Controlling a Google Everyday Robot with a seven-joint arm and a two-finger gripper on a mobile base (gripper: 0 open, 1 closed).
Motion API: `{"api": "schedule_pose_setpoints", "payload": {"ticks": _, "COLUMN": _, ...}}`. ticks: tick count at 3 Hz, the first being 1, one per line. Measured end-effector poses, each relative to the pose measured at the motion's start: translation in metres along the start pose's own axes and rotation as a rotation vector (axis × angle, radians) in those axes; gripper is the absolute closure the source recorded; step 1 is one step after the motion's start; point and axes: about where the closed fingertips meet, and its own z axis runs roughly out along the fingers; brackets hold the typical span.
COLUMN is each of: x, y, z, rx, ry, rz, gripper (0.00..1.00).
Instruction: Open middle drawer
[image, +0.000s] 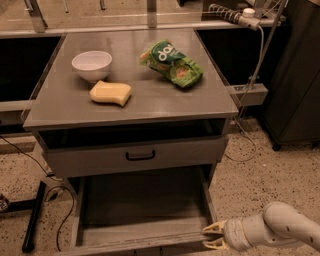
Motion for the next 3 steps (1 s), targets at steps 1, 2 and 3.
{"api": "schedule_pose_setpoints", "payload": {"ticks": 1, "x": 0.0, "y": 0.0, "z": 0.0, "rx": 0.0, "ry": 0.0, "rz": 0.0, "gripper": 0.12}}
{"api": "schedule_pose_setpoints", "payload": {"ticks": 2, "x": 0.0, "y": 0.0, "z": 0.0, "rx": 0.0, "ry": 0.0, "rz": 0.0, "gripper": 0.0}}
{"api": "schedule_pose_setpoints", "payload": {"ticks": 3, "x": 0.0, "y": 0.0, "z": 0.0001, "rx": 0.0, "ry": 0.0, "rz": 0.0, "gripper": 0.0}}
